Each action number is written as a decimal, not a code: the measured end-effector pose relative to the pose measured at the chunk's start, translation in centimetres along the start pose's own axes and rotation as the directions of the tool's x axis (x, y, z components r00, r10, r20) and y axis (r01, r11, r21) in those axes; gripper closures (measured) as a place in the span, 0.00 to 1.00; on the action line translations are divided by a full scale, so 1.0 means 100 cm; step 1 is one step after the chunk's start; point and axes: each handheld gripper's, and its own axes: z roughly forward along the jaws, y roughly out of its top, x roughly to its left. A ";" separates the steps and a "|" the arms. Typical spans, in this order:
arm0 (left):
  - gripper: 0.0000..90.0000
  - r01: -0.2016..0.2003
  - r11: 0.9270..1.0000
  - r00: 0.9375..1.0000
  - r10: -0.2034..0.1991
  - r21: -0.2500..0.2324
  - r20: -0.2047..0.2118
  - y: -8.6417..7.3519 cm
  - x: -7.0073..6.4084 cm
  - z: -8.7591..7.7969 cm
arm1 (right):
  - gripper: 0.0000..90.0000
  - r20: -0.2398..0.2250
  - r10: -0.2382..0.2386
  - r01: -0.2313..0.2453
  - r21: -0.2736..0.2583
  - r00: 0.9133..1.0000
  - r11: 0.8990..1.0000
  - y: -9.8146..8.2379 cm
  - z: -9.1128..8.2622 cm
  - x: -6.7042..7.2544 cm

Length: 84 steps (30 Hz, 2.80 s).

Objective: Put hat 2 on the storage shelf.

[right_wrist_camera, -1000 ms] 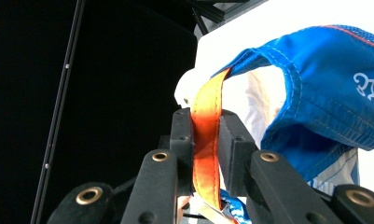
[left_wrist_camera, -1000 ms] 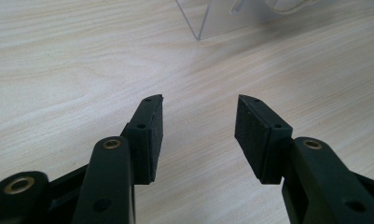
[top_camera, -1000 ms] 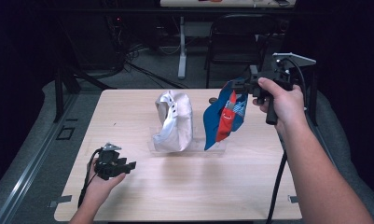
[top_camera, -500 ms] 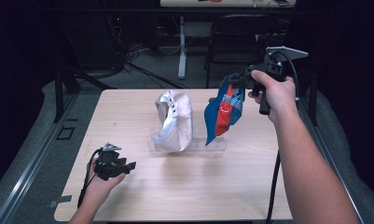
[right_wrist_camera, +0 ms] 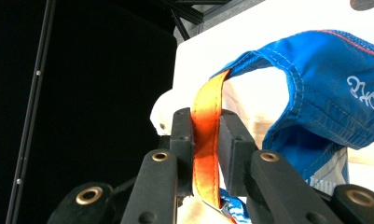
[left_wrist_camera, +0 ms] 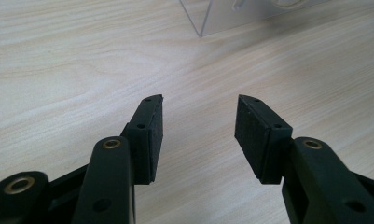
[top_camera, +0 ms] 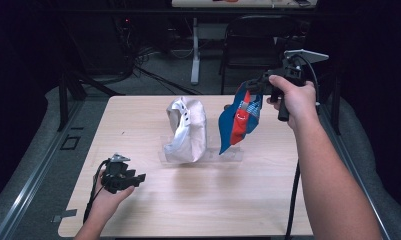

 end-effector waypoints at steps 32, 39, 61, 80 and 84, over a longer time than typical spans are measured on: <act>0.58 -0.003 1.000 1.000 0.003 0.000 -0.004 -0.001 -0.001 0.001 | 0.86 0.045 -0.005 0.002 0.073 0.999 0.997 -0.018 0.039 -0.020; 0.58 -0.002 1.000 1.000 0.002 0.001 -0.007 -0.002 0.000 0.001 | 0.86 0.047 0.007 -0.011 0.084 0.999 0.996 -0.022 0.045 -0.030; 0.58 0.006 1.000 1.000 -0.006 0.001 -0.011 -0.002 0.002 0.000 | 0.79 0.108 0.001 -0.007 0.059 0.994 0.998 -0.037 0.040 -0.051; 0.57 0.003 1.000 1.000 -0.003 0.001 -0.015 -0.002 0.002 0.000 | 0.58 0.175 -0.105 0.104 0.015 0.979 0.994 -0.056 0.023 -0.055; 0.57 0.002 1.000 1.000 -0.002 0.001 -0.016 -0.003 0.001 0.001 | 0.55 0.189 -0.134 0.132 0.021 0.973 0.991 -0.064 0.024 -0.056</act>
